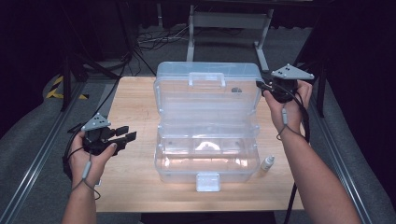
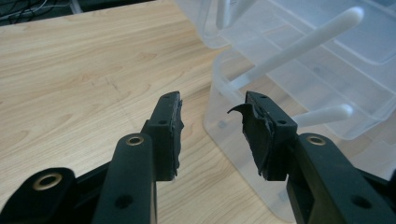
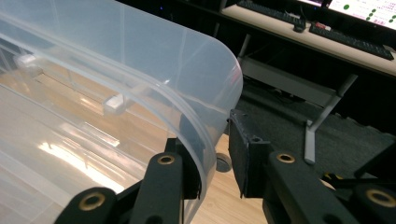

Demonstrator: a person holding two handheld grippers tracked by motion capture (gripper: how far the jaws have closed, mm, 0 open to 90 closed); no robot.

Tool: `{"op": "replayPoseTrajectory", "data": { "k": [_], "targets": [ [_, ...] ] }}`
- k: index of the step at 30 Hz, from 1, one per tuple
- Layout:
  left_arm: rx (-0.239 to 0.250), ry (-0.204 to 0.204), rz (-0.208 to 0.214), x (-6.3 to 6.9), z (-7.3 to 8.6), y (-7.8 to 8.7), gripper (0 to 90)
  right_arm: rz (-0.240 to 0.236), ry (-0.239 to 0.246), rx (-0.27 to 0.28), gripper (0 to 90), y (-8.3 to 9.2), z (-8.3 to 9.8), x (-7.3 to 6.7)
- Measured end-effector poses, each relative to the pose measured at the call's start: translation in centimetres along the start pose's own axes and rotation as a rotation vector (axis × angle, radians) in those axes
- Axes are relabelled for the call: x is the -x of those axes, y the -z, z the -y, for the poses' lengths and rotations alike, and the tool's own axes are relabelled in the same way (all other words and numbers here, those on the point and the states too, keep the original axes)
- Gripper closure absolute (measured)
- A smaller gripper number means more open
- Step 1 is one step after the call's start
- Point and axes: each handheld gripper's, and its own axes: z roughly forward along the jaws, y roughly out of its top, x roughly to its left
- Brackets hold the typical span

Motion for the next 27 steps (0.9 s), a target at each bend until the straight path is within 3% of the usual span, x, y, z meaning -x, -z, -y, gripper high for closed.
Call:
{"op": "replayPoseTrajectory", "data": {
  "k": [9, 27],
  "targets": [
    [-0.01, 0.028, 0.001, -0.7, 0.6, 0.1, 57.3, -0.009, -0.035, -0.06, 77.0, -1.7, -0.8, 0.8],
    [-0.024, 0.051, -0.016, -1.1, 1.5, 1.2, 55.8, -0.019, -0.106, -0.108, 80.0, -4.9, -1.3, 2.1]
  ]
}}
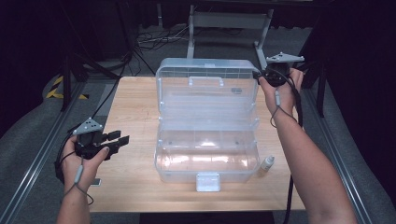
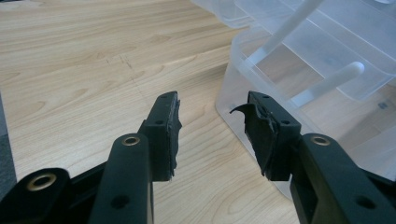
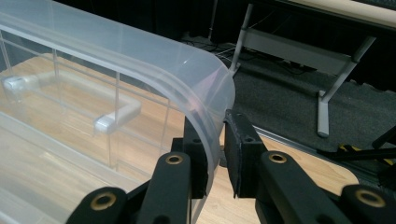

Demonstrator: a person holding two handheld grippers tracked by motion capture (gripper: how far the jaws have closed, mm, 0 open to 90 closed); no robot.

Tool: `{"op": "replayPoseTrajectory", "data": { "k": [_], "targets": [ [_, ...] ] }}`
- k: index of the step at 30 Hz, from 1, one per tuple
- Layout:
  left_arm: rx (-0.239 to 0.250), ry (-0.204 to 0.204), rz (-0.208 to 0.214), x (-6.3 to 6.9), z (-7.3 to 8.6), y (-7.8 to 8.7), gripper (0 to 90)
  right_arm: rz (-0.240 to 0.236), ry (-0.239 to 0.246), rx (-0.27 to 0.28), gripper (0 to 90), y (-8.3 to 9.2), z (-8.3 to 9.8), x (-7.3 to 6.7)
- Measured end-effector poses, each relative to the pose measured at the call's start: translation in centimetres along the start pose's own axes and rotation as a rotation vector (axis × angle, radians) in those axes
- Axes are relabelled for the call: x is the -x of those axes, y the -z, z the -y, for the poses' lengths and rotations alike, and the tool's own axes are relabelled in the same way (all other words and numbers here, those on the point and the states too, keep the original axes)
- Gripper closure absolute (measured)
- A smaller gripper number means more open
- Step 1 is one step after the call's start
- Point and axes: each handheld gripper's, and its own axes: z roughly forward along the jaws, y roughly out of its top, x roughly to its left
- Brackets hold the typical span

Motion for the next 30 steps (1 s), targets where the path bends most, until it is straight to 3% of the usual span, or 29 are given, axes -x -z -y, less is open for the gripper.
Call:
{"op": "replayPoseTrajectory", "data": {
  "k": [8, 20, 30],
  "targets": [
    [-0.016, -0.023, -0.035, -0.1, 0.0, 0.0, 55.0, -0.005, -0.051, -0.025, 82.3, -1.5, -0.3, 0.6],
    [-0.021, -0.049, -0.011, -0.2, -0.6, -0.4, 54.8, -0.005, -0.098, -0.089, 83.8, -4.1, -0.6, 1.3],
    [-0.024, -0.036, -0.008, -0.8, -0.4, -0.6, 54.8, -0.007, -0.135, -0.118, 84.7, -5.8, -0.4, 1.7]
  ]
}}
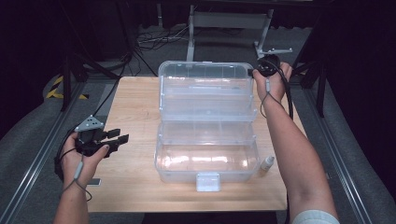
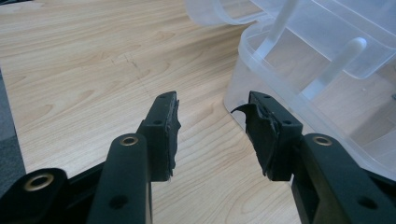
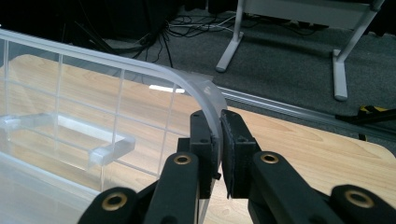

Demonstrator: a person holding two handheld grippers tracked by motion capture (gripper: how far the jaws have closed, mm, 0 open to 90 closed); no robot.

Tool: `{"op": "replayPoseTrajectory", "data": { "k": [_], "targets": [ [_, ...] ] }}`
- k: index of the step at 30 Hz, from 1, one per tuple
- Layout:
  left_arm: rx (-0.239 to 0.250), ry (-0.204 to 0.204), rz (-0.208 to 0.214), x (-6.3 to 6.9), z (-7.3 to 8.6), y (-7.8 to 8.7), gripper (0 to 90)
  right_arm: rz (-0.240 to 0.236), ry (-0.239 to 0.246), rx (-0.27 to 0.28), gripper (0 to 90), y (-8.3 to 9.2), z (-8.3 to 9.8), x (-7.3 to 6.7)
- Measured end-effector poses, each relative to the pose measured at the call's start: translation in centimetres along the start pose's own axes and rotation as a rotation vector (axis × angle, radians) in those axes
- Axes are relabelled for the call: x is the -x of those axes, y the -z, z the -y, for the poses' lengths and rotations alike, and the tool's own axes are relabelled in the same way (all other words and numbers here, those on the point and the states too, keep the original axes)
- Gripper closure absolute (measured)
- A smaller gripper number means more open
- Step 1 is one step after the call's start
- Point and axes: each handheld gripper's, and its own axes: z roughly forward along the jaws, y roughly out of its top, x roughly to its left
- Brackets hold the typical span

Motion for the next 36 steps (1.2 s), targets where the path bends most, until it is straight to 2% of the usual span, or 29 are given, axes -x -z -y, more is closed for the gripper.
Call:
{"op": "replayPoseTrajectory", "data": {
  "k": [5, 13, 22, 36],
  "targets": [
    [-0.006, 0.002, 0.007, -0.1, 0.0, -0.2, 54.8, -0.002, 0.002, -0.008, 85.1, -0.6, 0.0, 0.2],
    [-0.004, -0.005, 0.014, -0.2, -0.2, -0.5, 54.5, -0.016, -0.03, -0.027, 85.3, -1.8, 0.3, 0.6],
    [-0.011, 0.01, 0.021, -0.5, 0.1, -0.7, 54.6, -0.04, -0.046, -0.054, 85.3, -3.3, 0.5, 1.2],
    [-0.04, 0.025, -0.002, -0.5, 1.3, -0.5, 54.2, -0.077, -0.093, -0.103, 84.5, -5.6, 1.4, 2.2]
  ]
}}
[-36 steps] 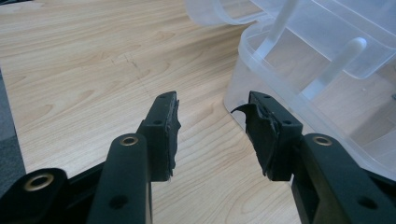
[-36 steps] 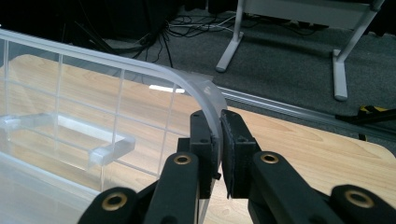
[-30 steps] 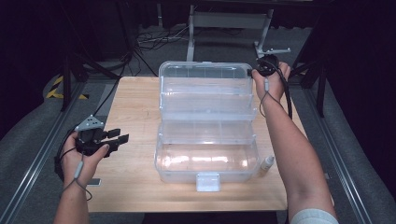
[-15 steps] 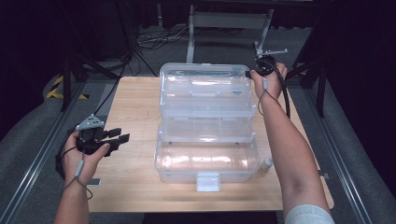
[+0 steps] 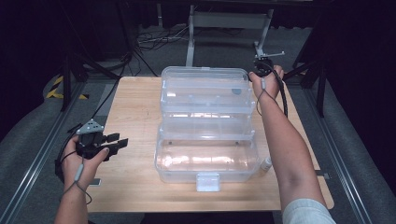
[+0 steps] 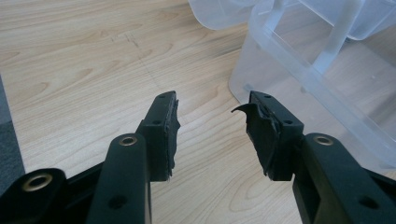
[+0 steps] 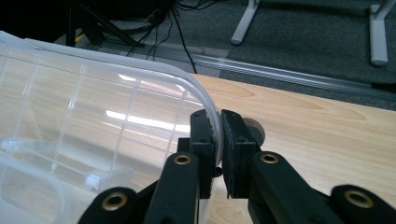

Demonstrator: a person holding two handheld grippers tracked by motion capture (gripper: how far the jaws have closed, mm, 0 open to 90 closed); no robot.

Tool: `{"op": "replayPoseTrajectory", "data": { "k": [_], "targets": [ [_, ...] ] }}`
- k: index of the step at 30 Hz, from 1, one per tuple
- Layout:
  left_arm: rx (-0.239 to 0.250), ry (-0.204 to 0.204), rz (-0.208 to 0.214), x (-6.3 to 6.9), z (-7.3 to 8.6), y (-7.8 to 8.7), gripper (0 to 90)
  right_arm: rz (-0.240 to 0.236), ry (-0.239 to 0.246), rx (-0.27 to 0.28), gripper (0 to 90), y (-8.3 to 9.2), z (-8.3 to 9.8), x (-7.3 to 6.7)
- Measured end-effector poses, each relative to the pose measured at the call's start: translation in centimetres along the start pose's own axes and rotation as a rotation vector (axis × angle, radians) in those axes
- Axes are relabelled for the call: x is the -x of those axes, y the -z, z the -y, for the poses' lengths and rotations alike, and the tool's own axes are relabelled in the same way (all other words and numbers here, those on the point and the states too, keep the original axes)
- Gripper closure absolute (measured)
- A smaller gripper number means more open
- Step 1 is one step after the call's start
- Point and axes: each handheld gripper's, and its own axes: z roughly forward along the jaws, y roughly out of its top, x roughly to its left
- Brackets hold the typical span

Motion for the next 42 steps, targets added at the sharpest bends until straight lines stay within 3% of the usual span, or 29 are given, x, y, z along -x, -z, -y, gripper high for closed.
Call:
{"op": "replayPoseTrajectory", "data": {
  "k": [24, 35, 42],
  "targets": [
    [-0.003, -0.005, 0.015, -0.2, -0.3, -0.4, 54.1, -0.007, -0.052, -0.007, 83.8, -1.8, 1.3, 0.5],
    [-0.006, -0.001, 0.019, -0.3, -0.2, -0.4, 54.1, -0.001, -0.043, -0.02, 83.2, -2.3, 1.5, 0.5],
    [-0.006, -0.001, 0.02, -0.3, -0.3, -0.7, 54.0, 0.0, -0.007, -0.023, 81.9, -1.9, 1.5, 0.8]
  ]
}}
